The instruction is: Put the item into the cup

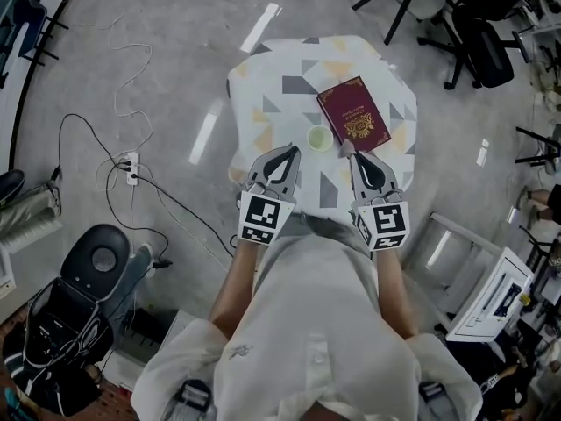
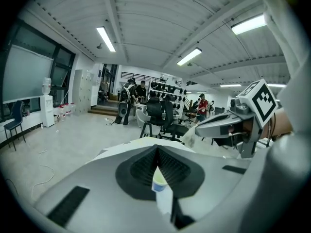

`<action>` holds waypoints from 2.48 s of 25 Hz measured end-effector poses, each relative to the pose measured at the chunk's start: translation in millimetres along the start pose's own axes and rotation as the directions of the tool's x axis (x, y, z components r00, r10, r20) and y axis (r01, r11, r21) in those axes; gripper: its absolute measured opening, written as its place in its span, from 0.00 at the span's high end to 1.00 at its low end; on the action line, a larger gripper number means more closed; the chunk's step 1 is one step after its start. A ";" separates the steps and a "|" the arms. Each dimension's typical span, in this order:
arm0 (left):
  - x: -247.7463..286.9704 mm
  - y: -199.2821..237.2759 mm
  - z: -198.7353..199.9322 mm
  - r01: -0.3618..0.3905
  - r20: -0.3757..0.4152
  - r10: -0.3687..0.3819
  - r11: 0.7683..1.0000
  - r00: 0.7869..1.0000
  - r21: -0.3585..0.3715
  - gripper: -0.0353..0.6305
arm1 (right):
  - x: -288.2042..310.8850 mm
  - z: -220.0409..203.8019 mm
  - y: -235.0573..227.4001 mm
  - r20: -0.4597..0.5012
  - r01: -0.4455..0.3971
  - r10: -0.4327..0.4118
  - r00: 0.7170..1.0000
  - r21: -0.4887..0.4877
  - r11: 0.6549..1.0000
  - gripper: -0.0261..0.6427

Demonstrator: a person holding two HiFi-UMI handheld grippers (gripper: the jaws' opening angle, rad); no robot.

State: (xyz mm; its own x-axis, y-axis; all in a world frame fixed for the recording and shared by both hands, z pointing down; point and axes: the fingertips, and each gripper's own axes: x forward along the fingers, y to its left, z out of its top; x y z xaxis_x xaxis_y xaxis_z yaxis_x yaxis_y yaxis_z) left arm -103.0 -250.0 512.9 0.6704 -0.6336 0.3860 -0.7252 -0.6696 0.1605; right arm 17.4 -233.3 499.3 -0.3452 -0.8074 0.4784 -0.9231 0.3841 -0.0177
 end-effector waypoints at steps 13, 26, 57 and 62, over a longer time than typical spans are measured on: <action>32.0 1.1 -23.3 -0.050 -0.058 0.050 0.999 0.997 -0.003 0.93 | 30.3 -32.3 -6.5 -0.047 -0.096 0.096 0.994 0.003 0.995 0.95; 52.6 3.3 -50.0 -0.105 -0.134 0.098 0.993 0.986 -0.048 0.93 | 66.5 -56.8 -5.1 -0.109 -0.218 0.218 0.970 0.011 0.976 0.95; 75.5 13.8 -92.8 -0.108 -0.212 0.084 0.989 0.974 -0.101 0.93 | 111.0 -125.4 9.8 -0.340 -0.335 0.312 0.887 -0.008 0.942 0.95; 76.5 13.8 -96.5 -0.106 -0.217 0.081 0.989 0.973 -0.106 0.93 | 117.5 -133.4 12.5 -0.378 -0.345 0.315 0.871 -0.014 0.938 0.95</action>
State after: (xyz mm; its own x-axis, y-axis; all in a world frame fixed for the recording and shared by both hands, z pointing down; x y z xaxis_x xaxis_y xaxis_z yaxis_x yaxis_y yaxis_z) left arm -76.9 -270.3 632.3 0.5592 -0.5868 0.5857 -0.8048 -0.5537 0.2137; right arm -12.0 -263.6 672.3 -0.5269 -0.4132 0.7427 -0.7447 0.6456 -0.1691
